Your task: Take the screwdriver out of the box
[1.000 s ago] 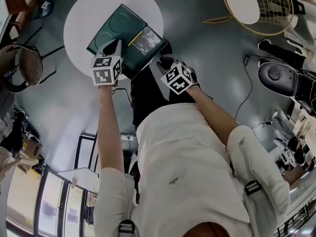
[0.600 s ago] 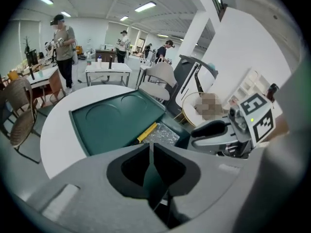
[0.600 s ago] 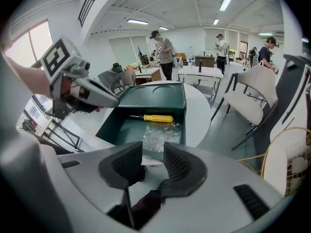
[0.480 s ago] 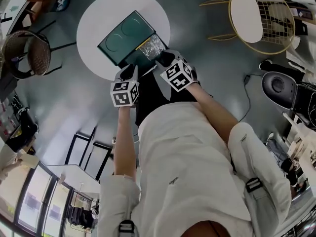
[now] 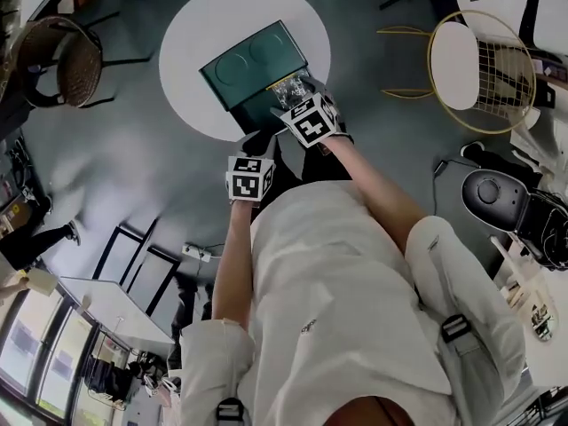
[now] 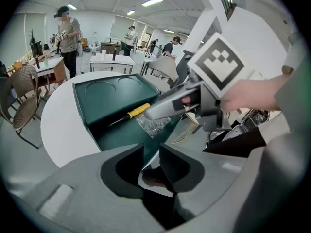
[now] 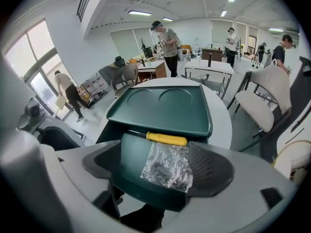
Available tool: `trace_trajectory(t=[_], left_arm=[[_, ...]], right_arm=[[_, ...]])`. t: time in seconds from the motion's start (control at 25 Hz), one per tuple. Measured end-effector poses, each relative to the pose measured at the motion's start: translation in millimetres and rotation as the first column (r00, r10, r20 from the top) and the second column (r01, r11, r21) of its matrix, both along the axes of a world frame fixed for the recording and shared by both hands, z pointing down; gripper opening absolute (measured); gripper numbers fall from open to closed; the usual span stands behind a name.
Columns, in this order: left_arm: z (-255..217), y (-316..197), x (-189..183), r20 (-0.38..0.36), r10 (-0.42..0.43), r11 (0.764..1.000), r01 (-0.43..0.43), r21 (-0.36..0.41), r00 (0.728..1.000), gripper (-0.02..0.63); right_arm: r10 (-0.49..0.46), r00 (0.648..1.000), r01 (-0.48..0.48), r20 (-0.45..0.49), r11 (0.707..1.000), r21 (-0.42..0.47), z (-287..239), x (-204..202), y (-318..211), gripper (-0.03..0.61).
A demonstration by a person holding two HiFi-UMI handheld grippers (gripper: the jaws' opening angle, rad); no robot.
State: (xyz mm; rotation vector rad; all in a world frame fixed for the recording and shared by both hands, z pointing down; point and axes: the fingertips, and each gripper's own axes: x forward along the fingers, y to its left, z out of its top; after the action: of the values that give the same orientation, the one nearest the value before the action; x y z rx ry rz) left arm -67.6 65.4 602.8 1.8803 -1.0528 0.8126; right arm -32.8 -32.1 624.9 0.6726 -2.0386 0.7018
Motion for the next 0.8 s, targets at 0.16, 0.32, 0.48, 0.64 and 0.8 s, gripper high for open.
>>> trace_trajectory(t=[0.16,0.32,0.48,0.64,0.8], left_arm=[[6,8,-9,0.012,-0.002,1.0,0.002,-0.005,1.0,0.087],[10,11,-14,0.08,0.082,0.996,-0.083,0.018,0.993,0.098],[24,19,-8,0.161,0.225,0.974,-0.228,0.0,0.961,0.116],[38,27,-3,0.236,0.325,0.945,-0.326,-0.035,0.916,0.115],[46,29,-5,0.288,0.361,0.93,-0.364,-0.046,0.887,0.112]], right_arm=[[0.009,1.0,-0.01,-0.027,0.999,-0.032,15,-15,-5,0.451],[0.023,0.997,-0.027,-0.077,0.999,-0.042,29,-21,-11,0.472],[0.052,0.993,-0.058,-0.109,0.997,-0.054,40,-20,-15,0.48],[0.095,0.991,-0.102,-0.093,0.992,-0.073,50,-20,-17,0.491],[0.107,0.992,-0.111,-0.072,0.992,-0.056,57,-23,-22,0.505]])
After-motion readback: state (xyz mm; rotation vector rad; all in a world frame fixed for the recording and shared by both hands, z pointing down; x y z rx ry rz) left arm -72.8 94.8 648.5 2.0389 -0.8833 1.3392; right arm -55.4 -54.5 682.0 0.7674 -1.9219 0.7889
